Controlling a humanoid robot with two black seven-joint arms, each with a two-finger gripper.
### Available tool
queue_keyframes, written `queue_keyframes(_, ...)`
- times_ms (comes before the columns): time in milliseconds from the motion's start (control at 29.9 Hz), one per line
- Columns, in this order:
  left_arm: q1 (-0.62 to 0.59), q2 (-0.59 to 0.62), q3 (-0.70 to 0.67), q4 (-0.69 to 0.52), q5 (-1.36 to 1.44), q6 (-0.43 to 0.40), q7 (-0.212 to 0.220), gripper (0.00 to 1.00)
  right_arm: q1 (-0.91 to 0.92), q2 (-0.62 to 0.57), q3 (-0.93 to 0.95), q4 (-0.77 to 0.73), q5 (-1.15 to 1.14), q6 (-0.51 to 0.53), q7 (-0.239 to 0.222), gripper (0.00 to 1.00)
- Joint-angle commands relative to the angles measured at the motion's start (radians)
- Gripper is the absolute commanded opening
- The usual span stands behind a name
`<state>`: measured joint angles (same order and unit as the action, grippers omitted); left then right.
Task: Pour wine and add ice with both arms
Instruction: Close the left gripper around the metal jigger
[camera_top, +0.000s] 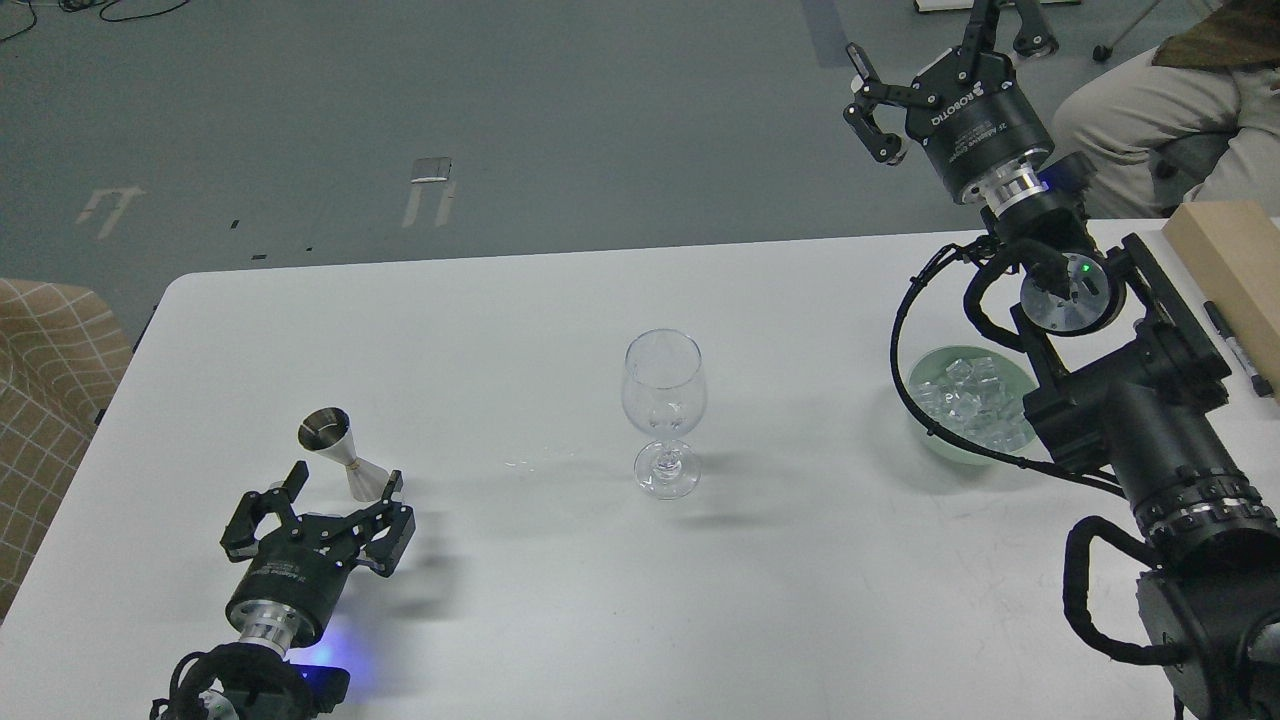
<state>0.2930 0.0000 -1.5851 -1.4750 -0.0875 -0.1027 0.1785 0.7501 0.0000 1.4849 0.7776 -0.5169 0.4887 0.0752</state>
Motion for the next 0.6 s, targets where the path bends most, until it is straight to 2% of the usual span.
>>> queue_keyframes(0,-0.015,0.000,-0.003,0.019,-0.003,0.000,-0.004,0.98,0.000,0.000,0.000,0.000,0.000,0.000,0.000,1.00)
queue_keyframes(568,-0.089,0.000,-0.004,0.088,-0.003,-0.002,-0.014,0.98,0.000,0.000,0.000,0.002,0.000,0.000,0.000,1.00)
